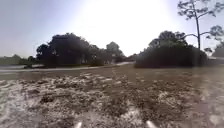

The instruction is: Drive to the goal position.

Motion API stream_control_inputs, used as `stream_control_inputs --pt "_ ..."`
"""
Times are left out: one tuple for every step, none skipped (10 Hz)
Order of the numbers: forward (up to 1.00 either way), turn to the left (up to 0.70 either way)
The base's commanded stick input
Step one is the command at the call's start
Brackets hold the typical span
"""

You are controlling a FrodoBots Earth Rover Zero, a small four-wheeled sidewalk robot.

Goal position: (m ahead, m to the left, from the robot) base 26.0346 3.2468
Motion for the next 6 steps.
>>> stream_control_inputs --pt "1.0 0.02" --pt "1.0 0.02" --pt "1.0 0.02" --pt "1.0 0.02" --pt "1.0 0.02" --pt "1.0 0.02"
